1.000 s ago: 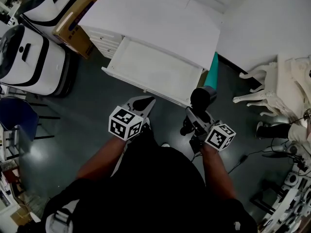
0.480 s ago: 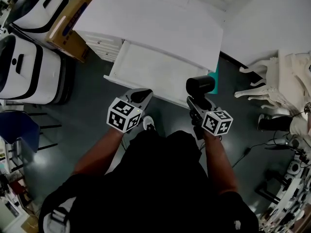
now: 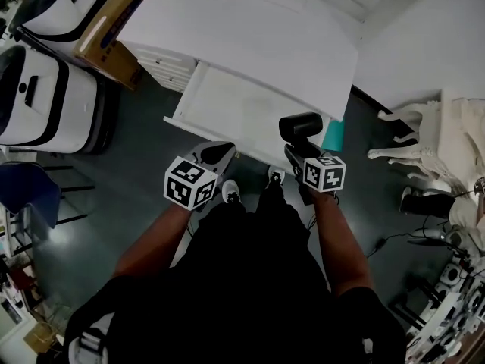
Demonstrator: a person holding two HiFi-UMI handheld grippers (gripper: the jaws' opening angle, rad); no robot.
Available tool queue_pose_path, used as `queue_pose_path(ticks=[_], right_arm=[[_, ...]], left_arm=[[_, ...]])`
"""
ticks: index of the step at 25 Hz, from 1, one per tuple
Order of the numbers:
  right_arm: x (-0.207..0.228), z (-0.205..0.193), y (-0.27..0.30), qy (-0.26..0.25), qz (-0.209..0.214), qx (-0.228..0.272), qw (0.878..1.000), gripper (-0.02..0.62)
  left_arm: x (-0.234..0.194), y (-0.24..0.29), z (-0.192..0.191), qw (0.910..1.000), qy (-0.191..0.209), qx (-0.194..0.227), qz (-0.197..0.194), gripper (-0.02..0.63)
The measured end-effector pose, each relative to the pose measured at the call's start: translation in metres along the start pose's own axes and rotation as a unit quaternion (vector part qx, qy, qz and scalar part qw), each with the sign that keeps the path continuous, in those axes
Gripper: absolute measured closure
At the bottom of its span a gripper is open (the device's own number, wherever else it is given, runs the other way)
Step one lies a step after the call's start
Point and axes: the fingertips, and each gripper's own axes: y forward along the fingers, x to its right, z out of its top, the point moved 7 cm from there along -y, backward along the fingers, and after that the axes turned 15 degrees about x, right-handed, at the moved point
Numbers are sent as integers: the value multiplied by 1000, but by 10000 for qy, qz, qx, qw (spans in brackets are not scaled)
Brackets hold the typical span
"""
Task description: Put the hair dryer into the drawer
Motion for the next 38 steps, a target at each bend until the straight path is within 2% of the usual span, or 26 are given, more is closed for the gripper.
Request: queue_pose_path(ticks=[6,11,16,18,22,31,38], right_arm=[[14,-2,58,-555,253,-578,9965,357],[23,-19,99,-811,417,-1049,9903,357],[31,-29,133,-897,585,-1281,9860,356],[35,-40,147,-1005,671,-1491,9814,356],[32,-49,164,-1580,763,-1845,9670,357],[43,-69,197,-2258,850,-2274,9435,356],[49,-78,207,-2467,732,-2364,9370,356]], left_arm=[[-5,-5,4,9985,-188,125,503,588],[-9,-6,6,9963,-237,126,814,588],[-9,-7,6,9936,-297,92,1090,588],[-9,-8,4,9923,-326,48,1197,588],[-11,-13,-1,9893,-422,-25,1397,588],[-11,-18,-6,9843,-489,-58,1692,588],[-12,-23,-11,9811,-563,-109,1848,588]])
